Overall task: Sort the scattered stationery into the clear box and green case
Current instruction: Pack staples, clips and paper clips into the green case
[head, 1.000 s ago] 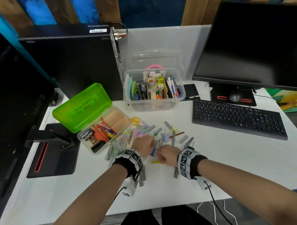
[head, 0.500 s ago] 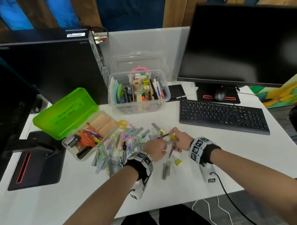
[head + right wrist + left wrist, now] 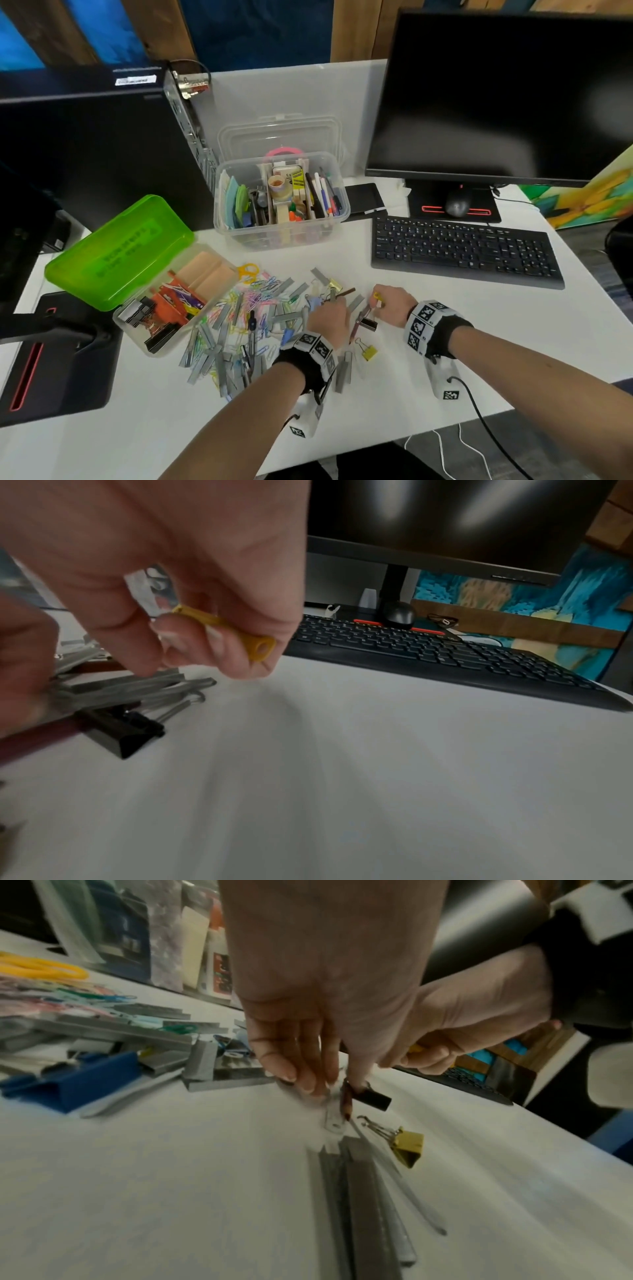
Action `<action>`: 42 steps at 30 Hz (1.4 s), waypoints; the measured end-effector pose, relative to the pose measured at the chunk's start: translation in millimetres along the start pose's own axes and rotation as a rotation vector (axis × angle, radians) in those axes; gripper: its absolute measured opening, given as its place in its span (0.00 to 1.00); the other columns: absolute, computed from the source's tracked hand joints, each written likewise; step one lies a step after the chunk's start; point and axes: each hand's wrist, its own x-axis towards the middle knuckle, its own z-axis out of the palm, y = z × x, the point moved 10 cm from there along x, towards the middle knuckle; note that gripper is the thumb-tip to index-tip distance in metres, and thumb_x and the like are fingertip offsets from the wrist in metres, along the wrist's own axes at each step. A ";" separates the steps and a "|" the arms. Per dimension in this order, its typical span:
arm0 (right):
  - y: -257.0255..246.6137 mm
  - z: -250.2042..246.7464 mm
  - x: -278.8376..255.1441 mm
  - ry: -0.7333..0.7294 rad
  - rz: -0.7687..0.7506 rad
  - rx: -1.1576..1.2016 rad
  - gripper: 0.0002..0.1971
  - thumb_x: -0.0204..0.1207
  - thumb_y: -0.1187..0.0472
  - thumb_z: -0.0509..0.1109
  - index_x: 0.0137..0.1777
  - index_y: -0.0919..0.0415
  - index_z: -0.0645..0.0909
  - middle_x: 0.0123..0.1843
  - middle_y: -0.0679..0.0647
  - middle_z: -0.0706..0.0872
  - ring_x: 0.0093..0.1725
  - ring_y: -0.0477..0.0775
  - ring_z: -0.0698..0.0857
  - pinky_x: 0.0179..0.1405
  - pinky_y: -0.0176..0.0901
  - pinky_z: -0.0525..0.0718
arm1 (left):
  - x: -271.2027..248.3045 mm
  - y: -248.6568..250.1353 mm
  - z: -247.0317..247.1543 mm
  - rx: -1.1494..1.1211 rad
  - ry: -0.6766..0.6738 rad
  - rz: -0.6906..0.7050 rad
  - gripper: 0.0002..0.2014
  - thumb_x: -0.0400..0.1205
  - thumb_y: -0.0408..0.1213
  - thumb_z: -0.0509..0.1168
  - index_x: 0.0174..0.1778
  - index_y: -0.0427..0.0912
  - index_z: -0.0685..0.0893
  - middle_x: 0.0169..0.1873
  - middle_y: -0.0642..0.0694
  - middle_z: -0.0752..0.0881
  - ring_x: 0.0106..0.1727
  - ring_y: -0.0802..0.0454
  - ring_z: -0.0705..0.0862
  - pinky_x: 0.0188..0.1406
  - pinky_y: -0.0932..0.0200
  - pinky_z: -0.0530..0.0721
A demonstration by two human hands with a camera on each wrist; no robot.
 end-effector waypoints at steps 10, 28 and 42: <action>-14.5 13.2 5.1 -0.044 -0.117 -0.207 0.12 0.78 0.64 0.60 0.59 0.52 0.77 0.54 0.54 0.74 0.53 0.61 0.81 0.47 0.44 0.76 | 7.2 4.0 12.7 0.092 -0.100 -0.061 0.14 0.85 0.45 0.60 0.58 0.39 0.77 0.54 0.43 0.84 0.56 0.44 0.83 0.48 0.54 0.78; -14.1 1.5 2.6 -0.086 -0.113 0.094 0.09 0.76 0.68 0.65 0.52 0.58 0.71 0.42 0.55 0.80 0.41 0.56 0.78 0.40 0.40 0.74 | 12.1 1.1 18.4 0.064 -0.206 -0.073 0.10 0.82 0.32 0.63 0.59 0.36 0.81 0.58 0.42 0.84 0.61 0.44 0.82 0.59 0.53 0.80; -60.5 69.0 -49.7 -0.447 -0.451 -0.496 0.12 0.73 0.64 0.65 0.57 0.56 0.79 0.49 0.57 0.84 0.52 0.61 0.81 0.48 0.47 0.79 | 6.8 -44.7 -20.6 -0.427 0.001 -0.059 0.08 0.79 0.29 0.65 0.52 0.39 0.83 0.39 0.44 0.85 0.41 0.53 0.79 0.41 0.64 0.75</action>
